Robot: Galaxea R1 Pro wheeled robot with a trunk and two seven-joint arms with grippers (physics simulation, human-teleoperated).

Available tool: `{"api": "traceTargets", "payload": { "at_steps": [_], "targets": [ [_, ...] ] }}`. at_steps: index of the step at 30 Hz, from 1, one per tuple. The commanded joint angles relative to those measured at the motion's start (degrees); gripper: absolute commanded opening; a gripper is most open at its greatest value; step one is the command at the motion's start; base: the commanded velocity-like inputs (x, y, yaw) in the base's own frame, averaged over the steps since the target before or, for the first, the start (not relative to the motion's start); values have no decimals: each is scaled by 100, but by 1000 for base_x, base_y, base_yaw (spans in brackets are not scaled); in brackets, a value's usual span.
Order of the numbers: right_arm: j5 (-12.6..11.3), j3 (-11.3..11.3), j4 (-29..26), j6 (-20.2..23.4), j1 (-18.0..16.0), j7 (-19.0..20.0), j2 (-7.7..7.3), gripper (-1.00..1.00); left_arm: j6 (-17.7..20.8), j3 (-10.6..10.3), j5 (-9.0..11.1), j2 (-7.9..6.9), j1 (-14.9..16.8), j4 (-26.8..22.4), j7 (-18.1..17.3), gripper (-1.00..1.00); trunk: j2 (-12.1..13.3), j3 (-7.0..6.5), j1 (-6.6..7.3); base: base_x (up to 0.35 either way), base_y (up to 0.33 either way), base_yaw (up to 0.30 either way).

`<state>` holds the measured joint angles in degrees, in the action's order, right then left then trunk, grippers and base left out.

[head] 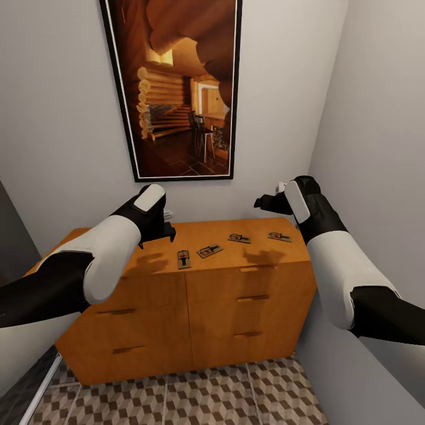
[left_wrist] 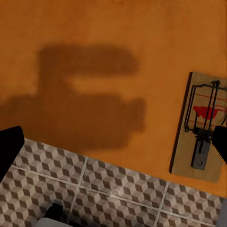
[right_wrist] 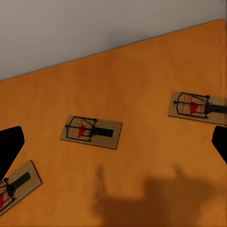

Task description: Take the four mousetraps from the cabinet in the bathroom and place them on the bathroom floor. Make sure all four end up on the same floor surface, and ensure that at least two of them are either under or directly next to the same bathroom sink.

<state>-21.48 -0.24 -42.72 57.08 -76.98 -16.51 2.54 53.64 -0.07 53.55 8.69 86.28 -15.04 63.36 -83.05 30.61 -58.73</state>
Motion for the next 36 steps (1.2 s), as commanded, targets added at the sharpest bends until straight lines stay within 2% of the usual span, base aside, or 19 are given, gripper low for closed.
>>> {"api": "traceTargets", "payload": {
  "at_steps": [1, 10, 30, 36],
  "targets": [
    [-58, -2, -4, 14, -3, -54, 1, 100, 30, -14, 39, 1, 3, -8, 49, 100, -3, 6, 0, 5, -164, 0],
    [-55, -2, -2, 2, 0, -51, 1, 100, 40, -53, 50, -19, 3, 17, 13, 100, -3, 6, 0, 33, -151, 0],
    [-32, 2, -87, -21, 86, -19, 8, 100, 48, -60, 52, -26, -23, 36, 1, 100, -3, 6, 0, 2, -9, -2],
    [-32, 3, -81, -22, 87, -19, 27, 100, 49, -58, 57, -25, -24, 36, 1, 100, -3, 6, 0, 0, 0, -155]
  ]
}}
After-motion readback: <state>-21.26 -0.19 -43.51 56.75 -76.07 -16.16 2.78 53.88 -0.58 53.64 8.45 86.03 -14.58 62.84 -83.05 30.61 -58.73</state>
